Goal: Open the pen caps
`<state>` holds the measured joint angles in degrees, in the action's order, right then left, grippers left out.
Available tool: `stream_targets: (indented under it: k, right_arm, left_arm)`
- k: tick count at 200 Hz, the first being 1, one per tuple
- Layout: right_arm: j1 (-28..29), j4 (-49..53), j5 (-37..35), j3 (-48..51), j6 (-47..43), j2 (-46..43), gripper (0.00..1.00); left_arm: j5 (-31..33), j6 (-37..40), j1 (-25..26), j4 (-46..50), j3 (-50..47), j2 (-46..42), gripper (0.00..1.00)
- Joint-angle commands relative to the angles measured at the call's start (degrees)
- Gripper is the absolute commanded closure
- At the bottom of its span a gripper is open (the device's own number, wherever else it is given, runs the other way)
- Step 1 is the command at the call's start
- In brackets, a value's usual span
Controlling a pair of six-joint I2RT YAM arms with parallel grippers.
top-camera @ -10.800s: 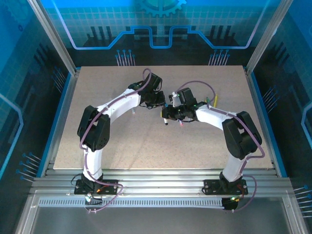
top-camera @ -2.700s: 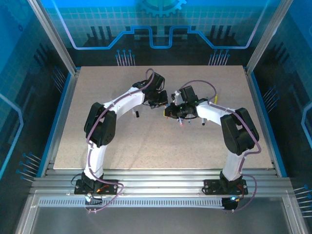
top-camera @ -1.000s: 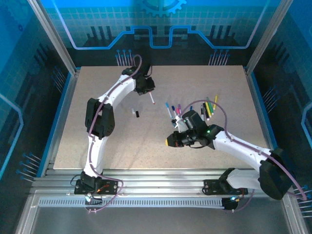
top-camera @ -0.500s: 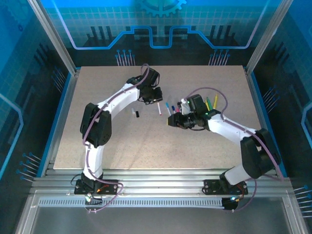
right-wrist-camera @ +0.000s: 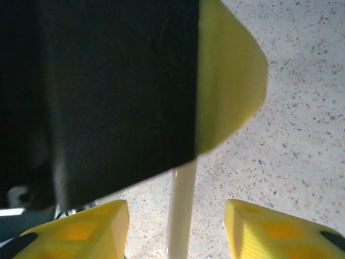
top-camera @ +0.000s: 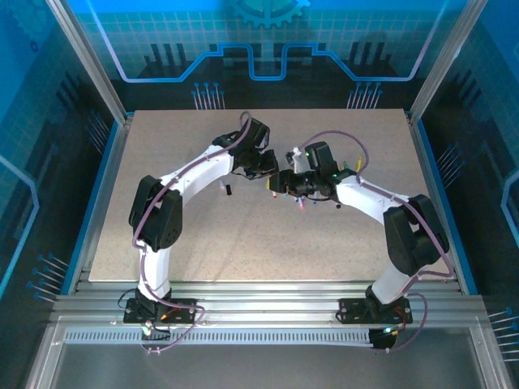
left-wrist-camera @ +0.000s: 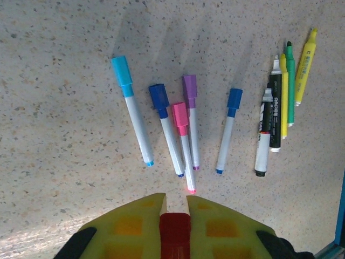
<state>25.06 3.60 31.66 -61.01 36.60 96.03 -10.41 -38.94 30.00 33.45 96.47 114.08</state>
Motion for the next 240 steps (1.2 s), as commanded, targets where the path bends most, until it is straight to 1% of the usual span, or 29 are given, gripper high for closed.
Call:
stream_targets:
  k: [1, 3, 9, 13, 19, 45, 54, 64, 70, 74, 82, 87, 93, 99, 111, 127, 142, 150, 158, 165, 177, 179, 185, 202, 213, 221, 240]
  right_arm:
    - [0.20, -2.59, 1.91, -2.18, 1.50, 1.84, 0.65]
    - [0.24, -2.66, 1.91, -2.27, 1.60, 1.92, 0.70]
    - [0.20, -2.80, 1.83, -2.59, 2.00, 2.34, 0.86]
    - [0.20, -2.80, 1.83, -2.87, 2.17, 2.74, 0.93]
    - [0.23, -2.73, 1.82, -3.17, 2.32, 3.18, 1.00]
    - [0.49, -4.86, 3.34, -3.15, 3.96, 4.94, 1.00]
    - [0.80, -5.33, 4.66, -2.69, 4.82, 5.08, 1.00]
    - [1.90, -4.80, 7.36, -0.50, 6.62, 3.23, 1.00]
    - [3.28, -5.63, 9.48, 2.82, 8.06, 0.10, 1.00]
    - [4.46, -5.51, 9.42, 5.42, 8.69, -2.83, 1.00]
    - [7.47, -3.79, 7.81, 10.69, 8.81, -9.92, 1.00]
    - [9.38, -2.32, 6.99, 13.72, 8.58, -14.10, 1.00]
    - [10.90, -1.16, 5.82, 16.53, 9.16, -18.35, 1.00]
    - [11.24, -1.08, 4.86, 18.96, 10.71, -21.66, 1.00]
    - [10.70, -3.09, 5.51, 21.95, 13.23, -24.98, 1.00]
    - [9.39, -3.71, 6.53, 21.34, 12.93, -23.92, 1.00]
    - [9.24, -3.30, 7.89, 18.93, 12.30, -20.46, 1.00]
    - [9.27, -2.75, 7.24, 17.98, 11.80, -19.09, 1.00]
    - [8.85, 0.58, 5.03, 16.40, 9.58, -18.16, 1.00]
    - [8.05, 2.56, 3.38, 15.32, 8.01, -17.35, 1.00]
    - [5.54, 2.17, 4.16, 13.67, 6.48, -15.56, 1.00]
    - [5.18, 2.09, 4.19, 13.36, 6.23, -15.35, 0.99]
    - [4.04, 1.78, 4.14, 12.33, 5.76, -14.60, 0.89]
    - [0.95, 0.59, 3.56, 10.92, 4.53, -13.44, 0.69]
    - [-0.60, -0.57, 4.02, 8.44, 3.98, -12.56, 0.59]
    - [-1.42, 0.34, 4.27, 6.88, 2.92, -11.33, 0.54]
    - [-2.42, 1.52, 4.87, 3.63, 1.05, -8.34, 0.51]
  left_arm:
    - [-1.55, -0.47, 0.40, -0.44, 0.04, -1.58, 1.00]
    - [-1.59, -0.45, 0.36, -0.41, -0.03, -1.65, 1.00]
    - [-1.50, -0.45, 0.40, -0.35, -0.09, -1.67, 1.00]
    - [-1.31, -0.41, 0.41, -0.32, -0.20, -1.67, 1.00]
    - [-1.06, -0.35, 0.37, -0.32, -0.38, -1.69, 1.00]
    - [-0.39, -0.44, 0.27, -0.54, -0.77, -1.26, 1.00]
    - [1.44, -0.02, -0.39, -0.28, -0.18, -0.71, 1.00]
    - [5.73, 0.59, -2.81, 0.75, 2.25, 1.09, 1.00]
    - [7.39, 0.19, -5.29, 1.27, 4.82, 3.65, 1.00]
    - [7.34, -0.36, -7.21, 1.53, 7.14, 5.77, 1.00]
    - [4.26, -1.85, -10.65, 2.74, 12.94, 10.84, 1.00]
    - [2.88, -2.48, -11.88, 3.50, 16.21, 13.07, 1.00]
    - [2.51, -3.02, -12.31, 3.82, 19.53, 14.71, 1.00]
    - [2.44, -2.84, -11.95, 3.97, 21.89, 15.63, 1.00]
    - [2.79, -1.93, -10.30, 6.13, 27.15, 17.08, 1.00]
    - [2.94, -1.36, -8.36, 7.77, 29.23, 17.37, 1.00]
    - [1.33, -2.22, -7.98, 6.38, 26.03, 15.68, 1.00]
    - [-0.96, -2.77, -7.94, 4.08, 23.39, 14.24, 1.00]
    - [-3.26, -3.58, -7.81, 2.24, 21.33, 12.71, 1.00]
    - [-4.00, -3.77, -7.48, 1.49, 20.00, 11.43, 1.00]
    - [-4.04, -2.43, -6.61, 2.23, 19.30, 9.65, 1.00]
    - [-4.05, -2.10, -6.51, 2.52, 19.29, 9.49, 1.00]
    - [-4.15, -1.21, -6.13, 3.41, 19.16, 8.77, 1.00]
    - [-4.77, 0.75, -5.53, 5.13, 17.45, 6.67, 1.00]
    - [-4.92, 1.59, -5.24, 5.06, 14.79, 4.74, 1.00]
    - [-5.14, 1.89, -5.00, 4.89, 12.89, 3.51, 1.00]
    - [-5.62, 2.21, -4.21, 3.97, 8.44, 0.75, 1.00]
